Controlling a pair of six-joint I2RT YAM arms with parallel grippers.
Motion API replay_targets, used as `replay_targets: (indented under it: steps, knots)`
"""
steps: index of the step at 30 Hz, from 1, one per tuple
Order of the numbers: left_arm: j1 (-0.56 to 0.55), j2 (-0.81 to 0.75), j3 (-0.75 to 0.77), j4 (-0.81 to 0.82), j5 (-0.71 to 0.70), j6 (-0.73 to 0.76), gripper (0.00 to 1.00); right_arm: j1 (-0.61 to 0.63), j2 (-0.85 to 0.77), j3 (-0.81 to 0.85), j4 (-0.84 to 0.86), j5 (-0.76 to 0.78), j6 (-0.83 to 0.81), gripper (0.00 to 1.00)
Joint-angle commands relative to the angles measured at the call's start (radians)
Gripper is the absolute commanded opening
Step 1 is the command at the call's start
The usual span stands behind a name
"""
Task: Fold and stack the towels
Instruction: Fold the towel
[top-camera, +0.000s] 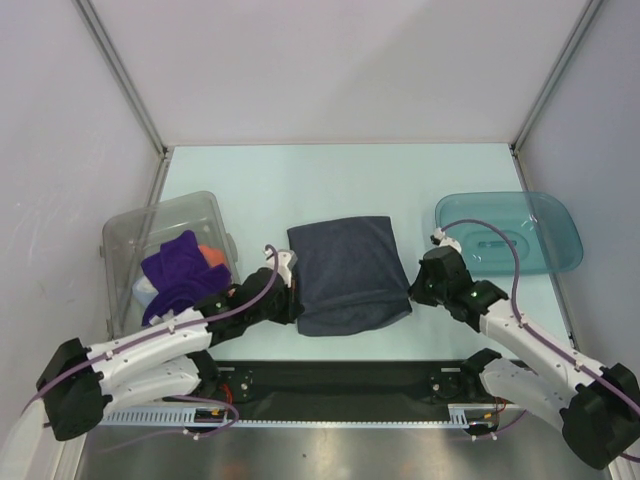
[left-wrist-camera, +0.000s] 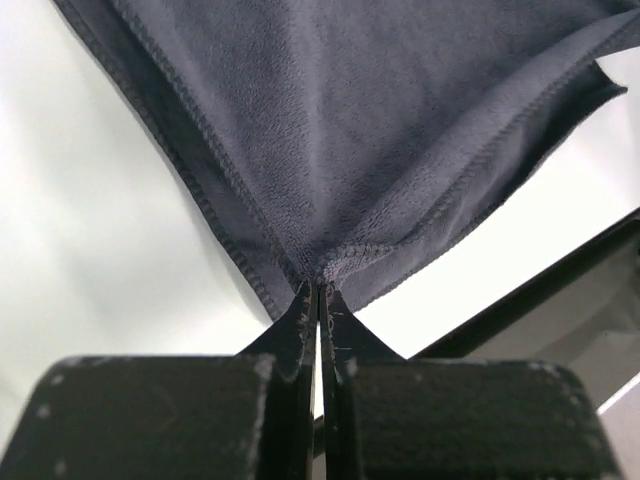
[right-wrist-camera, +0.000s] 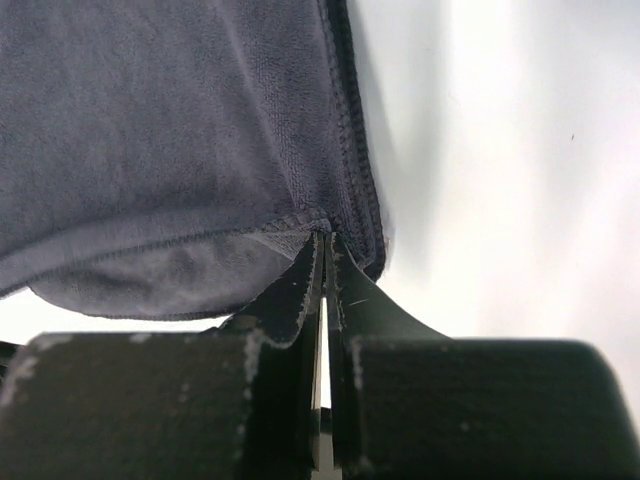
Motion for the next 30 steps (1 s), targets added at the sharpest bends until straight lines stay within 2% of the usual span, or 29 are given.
replay_targets:
  steps: [1, 6, 13, 14, 15, 17, 18, 20, 21, 22, 24, 27, 30]
  knots:
    - [-0.016, -0.03, -0.077, 0.041, 0.031, -0.07, 0.0, 0.006, -0.038, -0.055, -0.017, 0.009, 0.053, 0.0]
    - [-0.049, -0.03, -0.123, 0.074, 0.035, -0.077, 0.0, 0.009, -0.01, -0.115, 0.037, -0.009, 0.073, 0.0]
    - [-0.064, 0.024, -0.142, 0.071, 0.033, -0.086, 0.0, 0.01, -0.056, -0.135, 0.015, -0.017, 0.071, 0.08]
    - [-0.073, 0.016, -0.145, 0.071, 0.036, -0.089, 0.0, 0.01, -0.064, -0.136, 0.006, -0.025, 0.073, 0.09]
    - [-0.079, 0.01, -0.148, 0.065, 0.035, -0.094, 0.02, 0.01, -0.078, -0.142, 0.008, -0.04, 0.074, 0.17]
    - [-0.092, -0.008, -0.148, 0.046, 0.035, -0.103, 0.09, 0.01, -0.104, -0.145, -0.017, -0.068, 0.093, 0.21]
    - [-0.096, -0.033, -0.145, 0.017, 0.035, -0.106, 0.24, 0.012, -0.113, -0.145, -0.026, -0.084, 0.099, 0.25]
    - [-0.105, -0.061, -0.131, -0.024, 0.045, -0.115, 0.4, 0.012, -0.136, -0.142, -0.058, -0.095, 0.125, 0.32]
    - [-0.107, -0.096, -0.125, -0.035, 0.05, -0.115, 0.53, 0.013, -0.142, -0.139, -0.066, -0.1, 0.131, 0.36]
    - [-0.107, -0.111, -0.119, -0.044, 0.054, -0.121, 0.59, 0.01, -0.15, -0.122, -0.078, -0.094, 0.139, 0.37]
    - [-0.107, -0.143, -0.09, -0.052, 0.064, -0.121, 0.67, 0.012, -0.151, -0.099, -0.098, -0.079, 0.142, 0.37]
    - [-0.107, -0.159, -0.039, -0.037, 0.074, -0.11, 0.7, 0.012, -0.107, -0.056, -0.083, -0.072, 0.127, 0.33]
    - [-0.105, -0.096, 0.018, -0.03, 0.068, -0.089, 0.7, 0.023, -0.026, -0.013, -0.055, -0.083, 0.104, 0.29]
